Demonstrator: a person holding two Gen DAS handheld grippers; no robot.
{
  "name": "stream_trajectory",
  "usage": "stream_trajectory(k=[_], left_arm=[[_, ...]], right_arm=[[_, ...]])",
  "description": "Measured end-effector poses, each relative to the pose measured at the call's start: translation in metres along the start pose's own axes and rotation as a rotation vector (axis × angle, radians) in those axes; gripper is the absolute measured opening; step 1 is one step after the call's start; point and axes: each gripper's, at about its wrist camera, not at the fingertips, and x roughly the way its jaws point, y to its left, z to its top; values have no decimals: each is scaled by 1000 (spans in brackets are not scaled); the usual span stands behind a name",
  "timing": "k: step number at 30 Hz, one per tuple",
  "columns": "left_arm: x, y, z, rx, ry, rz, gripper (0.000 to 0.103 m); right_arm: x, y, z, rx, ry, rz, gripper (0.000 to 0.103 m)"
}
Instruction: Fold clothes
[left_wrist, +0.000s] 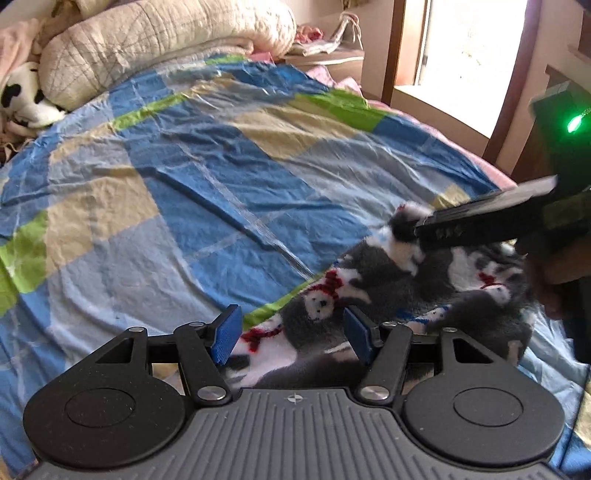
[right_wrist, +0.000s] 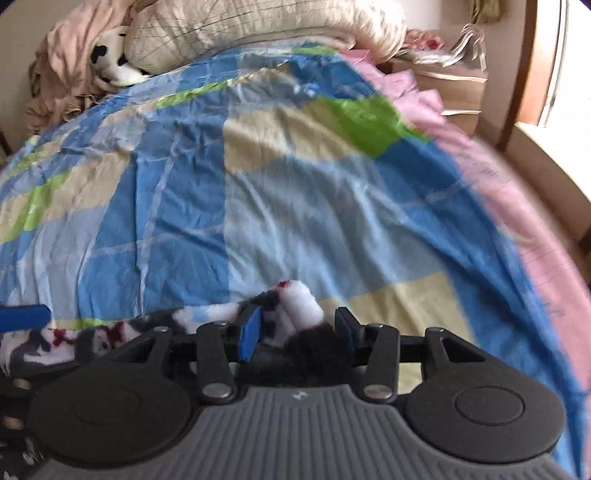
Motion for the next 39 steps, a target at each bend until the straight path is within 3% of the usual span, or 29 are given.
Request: stream_trajectory(k=[6,13,14,15,17,23,28,34,39], left_arm=[[-24,21,-1,-41,-29,29,69],[-26,30,-24,-68,30,49,72],[-26,29,-28,-61,33,49,72],[-28,26,-32,-50,33,53,72],[-34,23,-36,-34,23,49,72],[-56,4,-49,1,12,-12,71],[-74,-32,-64,61,18,-90,71],[-93,-77,-82,122,35,-186,70],[-122,-123,-117,180,49,-259,69]], right_arm=[[-13,5,13,-5,-89,-52,9],[22,10,9,-41,-71,-111,13],[26,11,5,-49,-70,-122,20],[24,12,5,-39,-76,-134,35],[12,8,7,1,-85,-163,42],[-56,-4,-11,65,-131,-108,42],[-152,-24,-59,176,-136,-95,42],[-259,-39,-139,335,-138,-150,42],[-307,-37,-217,419,-87,-224,42]])
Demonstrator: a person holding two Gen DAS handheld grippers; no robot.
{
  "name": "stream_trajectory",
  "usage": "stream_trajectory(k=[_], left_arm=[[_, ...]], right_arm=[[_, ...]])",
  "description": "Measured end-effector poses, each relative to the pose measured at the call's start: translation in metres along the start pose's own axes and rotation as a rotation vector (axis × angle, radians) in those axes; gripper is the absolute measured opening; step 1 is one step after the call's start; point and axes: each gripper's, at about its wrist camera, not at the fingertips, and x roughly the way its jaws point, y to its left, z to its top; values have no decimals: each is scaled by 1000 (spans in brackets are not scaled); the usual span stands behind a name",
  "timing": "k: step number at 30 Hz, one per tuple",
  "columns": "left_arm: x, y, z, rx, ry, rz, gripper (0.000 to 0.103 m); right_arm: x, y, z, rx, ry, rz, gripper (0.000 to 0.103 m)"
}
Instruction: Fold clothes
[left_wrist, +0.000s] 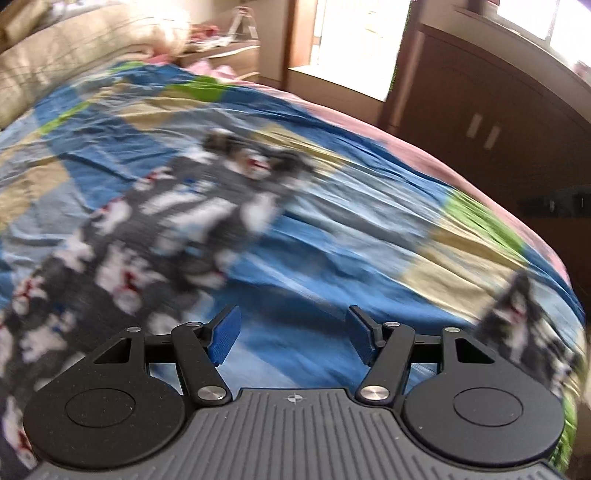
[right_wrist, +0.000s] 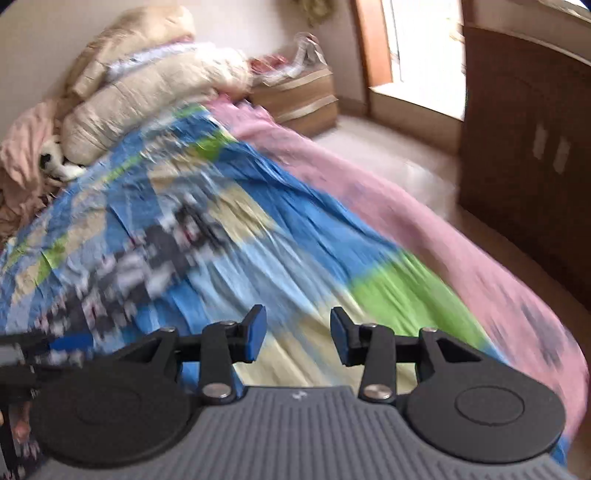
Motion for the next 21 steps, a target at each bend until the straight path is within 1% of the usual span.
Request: stream_trajectory(k=[4,7,9,11,15,18,21], left_arm=[[-20,-36,-37,18,14,-39,69],[-34,-53,-67,12,28,-66,70],[-42,-60,-84,14,32,-60,70],[-48,-63,-93,12,33,-54,70],[-53,-62,-110,-23,44,-42,70],[-54,-60,-113,-42,44,-29,71],[-51,-56,-113,-90,64,-29,73]], right_arm=[[-10,-16,-50,-23,65,-94,42],[-7,-20,-74,-59,97,-144,42],[0,-20,-81,-83,102,-159,42],[3,-23,-82,-86,88,-155,42],[19,-20,-72,-108,54,-138,42],[34,-17,-64,-135,59,-129,42],[43,-18,-62,-143,75,-120,42]])
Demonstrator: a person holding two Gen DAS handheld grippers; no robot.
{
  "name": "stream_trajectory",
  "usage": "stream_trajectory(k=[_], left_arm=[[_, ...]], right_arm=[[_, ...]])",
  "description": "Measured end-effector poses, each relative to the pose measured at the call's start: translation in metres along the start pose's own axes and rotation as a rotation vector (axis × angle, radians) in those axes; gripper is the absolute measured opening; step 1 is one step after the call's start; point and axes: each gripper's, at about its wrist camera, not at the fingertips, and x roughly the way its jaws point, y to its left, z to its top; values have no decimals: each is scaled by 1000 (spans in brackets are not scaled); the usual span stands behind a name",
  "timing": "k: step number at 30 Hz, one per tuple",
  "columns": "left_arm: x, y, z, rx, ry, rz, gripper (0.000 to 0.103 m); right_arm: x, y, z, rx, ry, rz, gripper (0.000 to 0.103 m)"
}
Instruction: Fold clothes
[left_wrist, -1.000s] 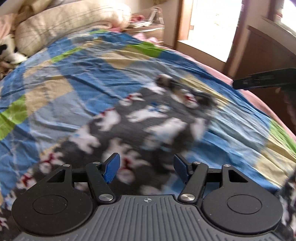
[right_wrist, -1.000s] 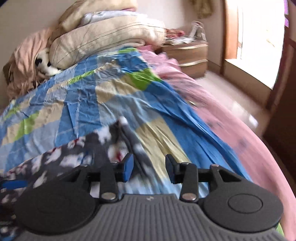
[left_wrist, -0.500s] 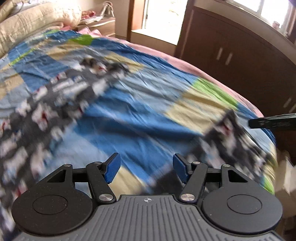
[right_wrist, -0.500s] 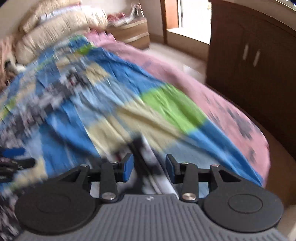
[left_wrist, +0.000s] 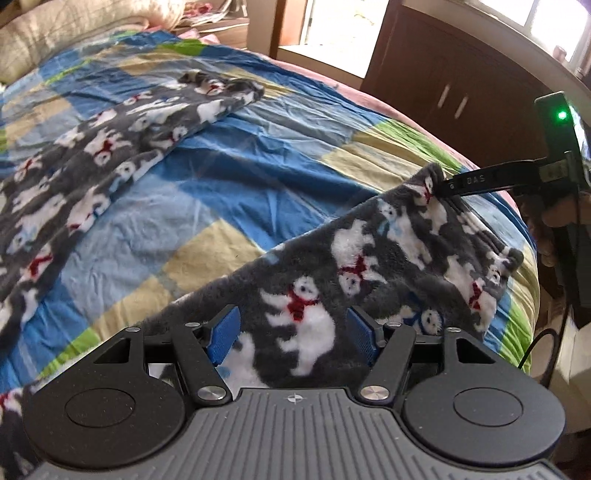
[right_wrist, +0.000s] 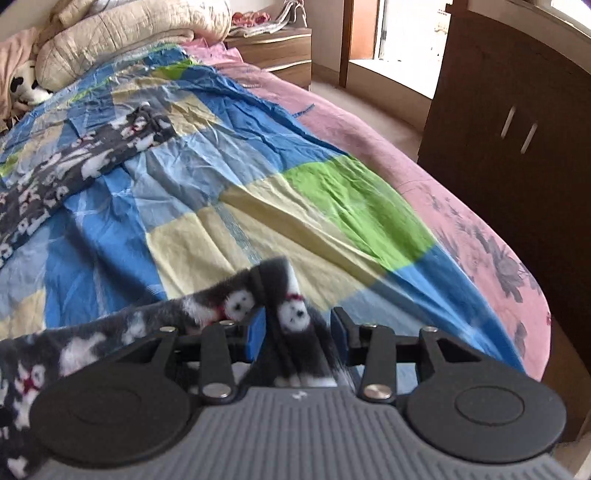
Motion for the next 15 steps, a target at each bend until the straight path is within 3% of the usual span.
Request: stream_trajectory(k=[2,9,15], left_arm=[[1,2,-1,-33,19,1,73],[3,10,-3,-70,23,16,74],[-5,19,2,-90,11,12,75]], right_arm=[[7,1,0,-14,12,11,42],[18,10,2,-39,19,-13,13],[16,14,19,-45,-31,-73,6]])
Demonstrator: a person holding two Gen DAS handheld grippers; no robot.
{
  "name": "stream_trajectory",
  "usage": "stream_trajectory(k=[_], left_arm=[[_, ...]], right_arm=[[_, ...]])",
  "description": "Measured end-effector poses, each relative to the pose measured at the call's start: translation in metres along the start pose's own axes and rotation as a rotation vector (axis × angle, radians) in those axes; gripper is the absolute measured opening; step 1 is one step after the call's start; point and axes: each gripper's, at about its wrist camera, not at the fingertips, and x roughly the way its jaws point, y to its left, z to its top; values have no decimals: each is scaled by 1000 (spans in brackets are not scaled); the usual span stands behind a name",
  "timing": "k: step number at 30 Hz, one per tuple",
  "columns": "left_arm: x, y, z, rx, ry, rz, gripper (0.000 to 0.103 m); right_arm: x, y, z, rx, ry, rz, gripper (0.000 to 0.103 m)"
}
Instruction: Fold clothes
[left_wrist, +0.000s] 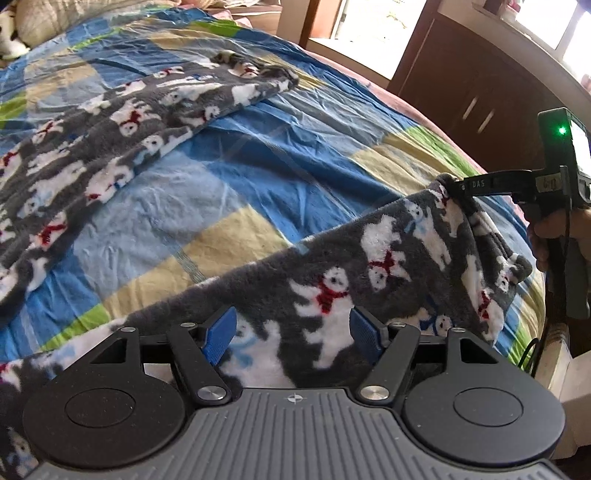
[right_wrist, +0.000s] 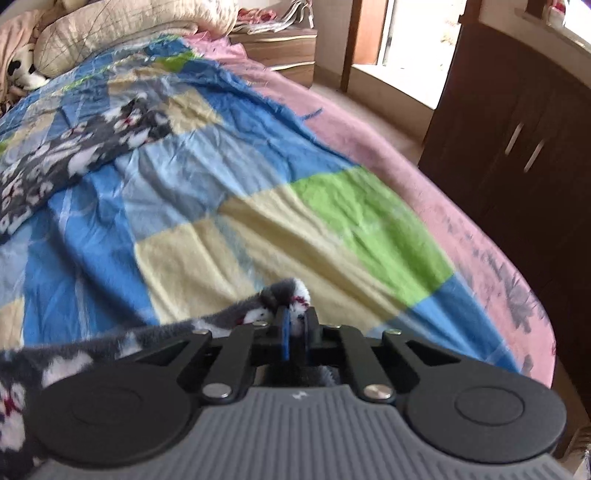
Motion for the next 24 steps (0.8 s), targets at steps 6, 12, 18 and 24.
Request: stream_trajectory(k=[6,12,18,24], left_arm=[[-1,7,2,-21,-5,-4,77],[0,15,-2,-42,-3,-16,77],[-10,17,-2,-30,-22,-44,77],[-23,12,0,-1,-35,-72,77]], right_arm=[[21,-2,20,-30,-27,-143,0],[25,-10,19,31,10,-110,8],[-17,-22,-4,152,6,-49,30],[-57,-35,-48,225,27,-50,37]])
